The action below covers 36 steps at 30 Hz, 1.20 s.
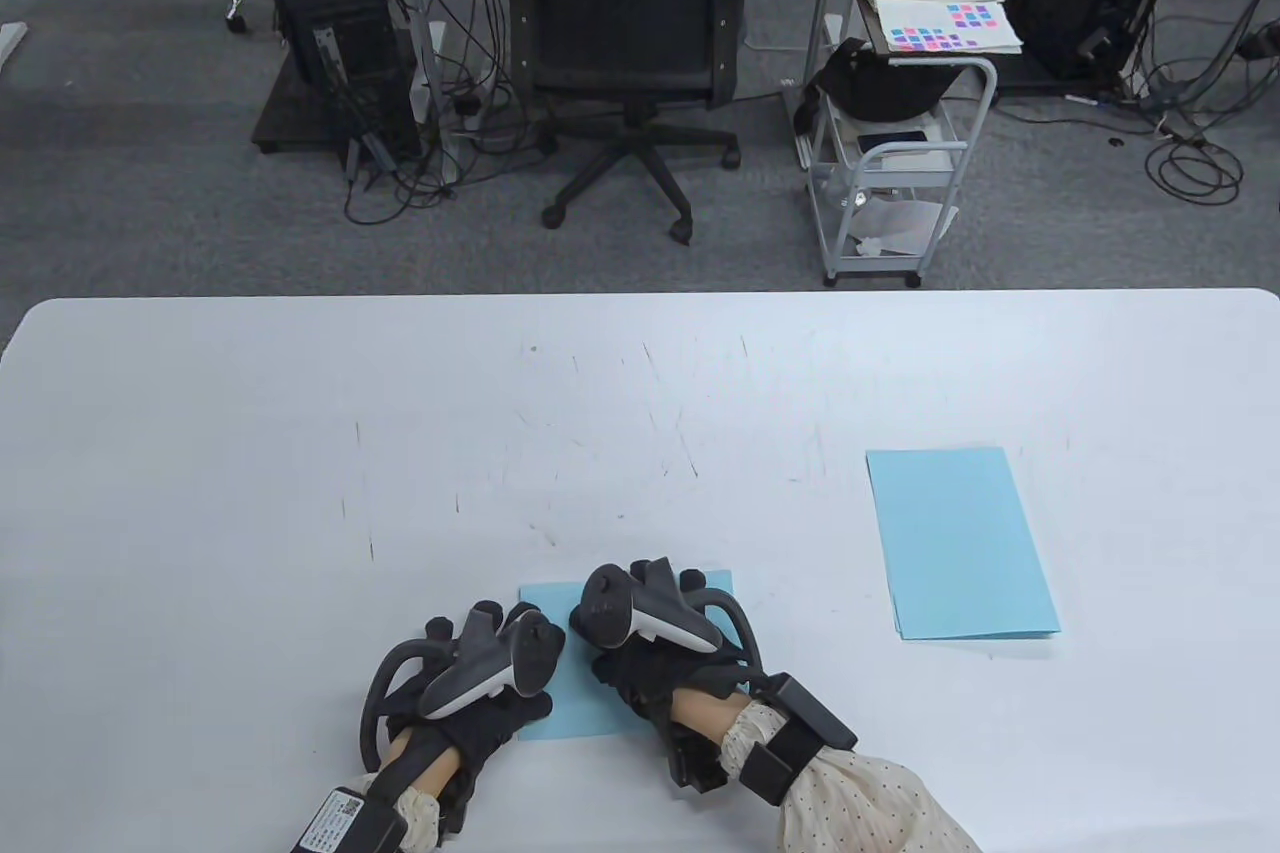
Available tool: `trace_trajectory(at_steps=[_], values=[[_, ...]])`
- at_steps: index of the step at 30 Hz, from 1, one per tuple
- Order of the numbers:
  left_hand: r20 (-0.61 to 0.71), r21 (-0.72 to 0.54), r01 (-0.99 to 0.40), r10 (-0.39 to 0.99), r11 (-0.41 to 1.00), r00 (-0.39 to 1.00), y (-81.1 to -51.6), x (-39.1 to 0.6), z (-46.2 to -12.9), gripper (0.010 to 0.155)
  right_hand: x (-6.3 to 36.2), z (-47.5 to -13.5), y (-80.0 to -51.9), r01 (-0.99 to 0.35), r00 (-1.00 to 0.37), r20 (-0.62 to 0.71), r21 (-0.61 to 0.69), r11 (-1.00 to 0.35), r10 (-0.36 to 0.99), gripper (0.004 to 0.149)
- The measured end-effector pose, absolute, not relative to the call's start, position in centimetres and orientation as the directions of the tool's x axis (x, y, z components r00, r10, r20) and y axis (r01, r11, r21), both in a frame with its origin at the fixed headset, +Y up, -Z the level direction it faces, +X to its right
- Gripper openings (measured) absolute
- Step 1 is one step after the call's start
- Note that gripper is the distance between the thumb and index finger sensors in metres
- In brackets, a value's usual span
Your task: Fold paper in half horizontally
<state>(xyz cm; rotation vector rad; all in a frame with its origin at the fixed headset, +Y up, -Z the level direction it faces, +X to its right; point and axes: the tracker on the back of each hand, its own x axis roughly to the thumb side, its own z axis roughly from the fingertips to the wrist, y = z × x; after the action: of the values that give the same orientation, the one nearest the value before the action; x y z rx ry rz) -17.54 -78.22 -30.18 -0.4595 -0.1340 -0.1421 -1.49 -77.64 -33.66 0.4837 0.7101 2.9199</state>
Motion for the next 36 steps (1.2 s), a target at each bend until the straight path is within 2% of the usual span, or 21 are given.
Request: trace_trajectory(at_steps=[8, 36], values=[[0.154, -0.44, 0.178, -0.121, 0.88, 0.981, -78.1, -17.5, -30.2, 0.068, -0.7, -33.5, -77.1, 0.061, -0.953, 0.294, 0.431, -0.9, 0.076, 0.063], [0.135, -0.455, 0.166, -0.117, 0.875, 0.984, -78.0, -17.6, -30.3, 0.068, 6.3, -35.0, -77.5, -0.071, -0.988, 0.086, 0.461, -0.885, 0.124, 0.063]])
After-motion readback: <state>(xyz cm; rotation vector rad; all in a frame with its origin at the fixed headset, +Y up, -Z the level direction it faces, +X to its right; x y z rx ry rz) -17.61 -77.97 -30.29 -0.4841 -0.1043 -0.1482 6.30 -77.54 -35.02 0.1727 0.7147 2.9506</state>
